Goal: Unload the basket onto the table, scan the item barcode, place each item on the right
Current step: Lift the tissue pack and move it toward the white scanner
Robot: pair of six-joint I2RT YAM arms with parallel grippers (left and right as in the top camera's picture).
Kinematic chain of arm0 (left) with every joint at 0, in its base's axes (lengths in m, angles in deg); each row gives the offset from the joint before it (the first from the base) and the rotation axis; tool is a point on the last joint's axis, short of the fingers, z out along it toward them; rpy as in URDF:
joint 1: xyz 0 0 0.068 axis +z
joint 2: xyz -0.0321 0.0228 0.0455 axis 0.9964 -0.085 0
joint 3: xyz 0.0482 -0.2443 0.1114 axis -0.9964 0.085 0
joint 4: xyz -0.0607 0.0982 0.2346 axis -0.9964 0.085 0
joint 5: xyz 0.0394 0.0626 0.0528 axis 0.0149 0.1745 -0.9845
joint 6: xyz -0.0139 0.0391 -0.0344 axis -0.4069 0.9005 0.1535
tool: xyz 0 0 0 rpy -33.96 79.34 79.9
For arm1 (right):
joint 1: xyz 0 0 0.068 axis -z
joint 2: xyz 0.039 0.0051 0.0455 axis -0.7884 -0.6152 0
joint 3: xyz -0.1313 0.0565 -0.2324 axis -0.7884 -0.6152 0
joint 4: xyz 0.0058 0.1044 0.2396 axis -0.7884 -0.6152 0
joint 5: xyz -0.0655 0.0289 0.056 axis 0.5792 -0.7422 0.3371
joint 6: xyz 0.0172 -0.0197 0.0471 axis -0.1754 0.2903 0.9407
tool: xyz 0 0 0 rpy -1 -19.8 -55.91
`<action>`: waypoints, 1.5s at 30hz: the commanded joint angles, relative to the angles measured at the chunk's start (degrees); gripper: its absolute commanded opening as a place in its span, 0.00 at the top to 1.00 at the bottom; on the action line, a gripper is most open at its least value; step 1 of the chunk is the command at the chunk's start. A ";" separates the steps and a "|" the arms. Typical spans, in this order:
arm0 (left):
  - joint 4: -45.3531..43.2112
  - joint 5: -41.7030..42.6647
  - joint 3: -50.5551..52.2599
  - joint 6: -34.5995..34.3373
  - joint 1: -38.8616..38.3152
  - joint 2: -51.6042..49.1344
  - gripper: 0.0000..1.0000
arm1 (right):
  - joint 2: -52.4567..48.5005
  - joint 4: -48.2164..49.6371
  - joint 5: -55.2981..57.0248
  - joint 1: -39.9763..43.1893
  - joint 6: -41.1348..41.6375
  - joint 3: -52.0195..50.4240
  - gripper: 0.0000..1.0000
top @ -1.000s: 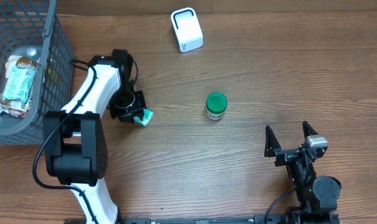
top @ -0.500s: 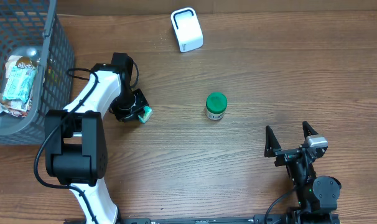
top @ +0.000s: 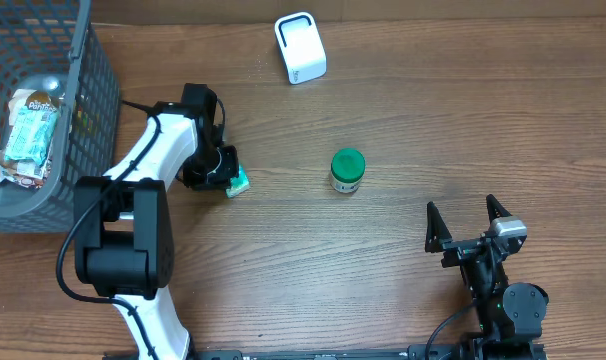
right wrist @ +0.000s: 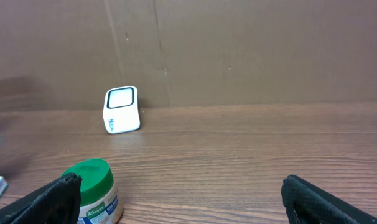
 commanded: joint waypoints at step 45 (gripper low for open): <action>-5.07 2.64 3.61 -17.73 -0.02 1.18 0.96 | 0.35 0.20 -0.11 -0.26 -0.07 -0.61 0.00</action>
